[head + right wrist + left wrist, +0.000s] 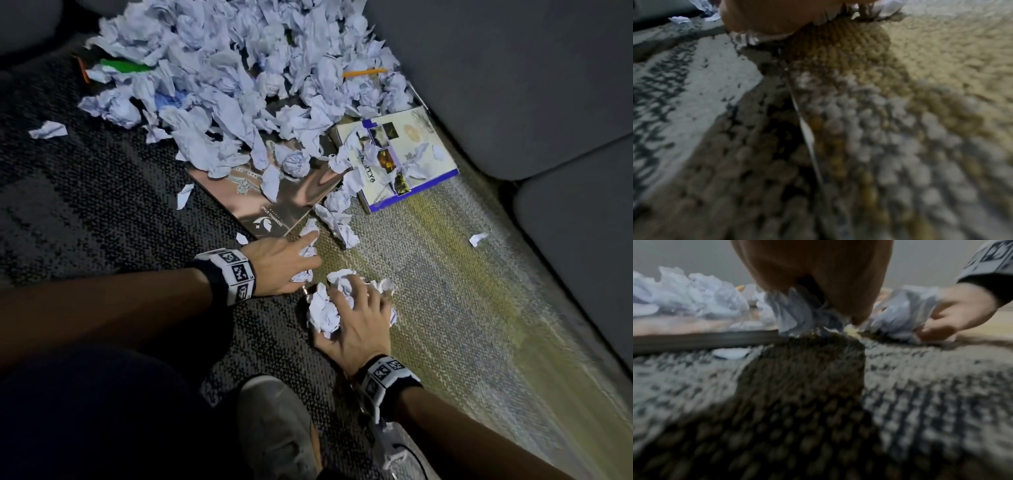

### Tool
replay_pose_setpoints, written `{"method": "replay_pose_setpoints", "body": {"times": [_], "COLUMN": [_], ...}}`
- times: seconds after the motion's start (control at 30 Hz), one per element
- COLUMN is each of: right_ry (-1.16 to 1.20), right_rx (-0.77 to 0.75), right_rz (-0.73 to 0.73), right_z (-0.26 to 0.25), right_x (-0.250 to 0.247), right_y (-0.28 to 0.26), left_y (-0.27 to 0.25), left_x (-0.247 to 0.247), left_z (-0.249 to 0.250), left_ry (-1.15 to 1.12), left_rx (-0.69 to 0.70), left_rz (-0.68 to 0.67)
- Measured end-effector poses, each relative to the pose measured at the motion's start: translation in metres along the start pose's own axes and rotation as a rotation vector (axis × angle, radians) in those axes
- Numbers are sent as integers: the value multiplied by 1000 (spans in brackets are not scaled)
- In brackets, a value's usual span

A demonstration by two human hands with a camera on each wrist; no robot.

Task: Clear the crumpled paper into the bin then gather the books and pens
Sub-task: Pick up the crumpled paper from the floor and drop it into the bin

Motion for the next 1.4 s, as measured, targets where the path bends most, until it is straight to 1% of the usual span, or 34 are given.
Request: {"method": "replay_pose_setpoints", "body": {"times": [0.1, 0.2, 0.27, 0.33, 0.43, 0.47, 0.53, 0.57, 0.63, 0.7, 0.77, 0.83, 0.93, 1.03, 1.1, 1.17, 1.23, 1.3, 1.4], "right_ry": [20, 27, 27, 17, -21, -19, 2, 22, 99, 200, 325, 514, 729, 860, 872, 815, 705, 640, 509], "right_rx": [89, 220, 256, 246, 216, 200, 151, 110, 56, 74, 137, 216, 357, 374, 415, 462, 485, 543, 609], "right_rz": [3, -46, -45, -36, -21, -42, -71, -48, -16, -10, 34, 61, 59, 104, 70, -40, -122, -166, -164], "right_z": [1, 6, 10, 12, 16, 20, 30, 34, 41, 47, 54, 61, 81, 106, 132, 160, 192, 222, 255], "right_x": [0, 7, 8, 8, 7, 9, 8, 4, -7, -15, -26, -42, -62, -78, -86, -85, -77, -64, -42], "right_y": [-7, -15, -16, -11, -5, -3, 3, 8, 18, 30, 40, 45, 40, 27, 20, 19, 25, 36, 57], "left_y": [-2, 0, 5, 10, 12, 10, 8, 6, 3, -1, -5, -7, -6, -1, 6, 13, 19, 25, 27], "left_x": [3, -1, -4, -3, -3, -3, -6, -7, -11, -14, -20, -26, -30, -31, -33, -33, -24, -10, 15], "left_z": [-2, 1, 1, -2, -6, -7, -7, -6, -4, -5, -5, -2, 3, 14, 24, 36, 46, 51, 60], "left_ry": [75, 145, 121, 52, -115, -171, -251, -284, -342, -388, -409, -413, -419, -391, -361, -295, -213, -139, -14], "left_rx": [-18, 3, 7, -22, -45, -52, -55, -50, -51, -84, -102, -95, -96, -77, -65, -34, -2, 32, 98], "left_rz": [-43, -16, -19, -19, 30, 40, 64, 84, 132, 164, 199, 227, 229, 194, 134, 87, 21, -37, -111]}}
Point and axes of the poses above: each hand's wrist, its own y-axis towards the middle knuckle, its own x-axis out of the palm, z = x × y, the point moved 4 cm from there along y, towards the middle knuckle, and after that the axes turned 8 degrees about -y, right-handed, at the moved point
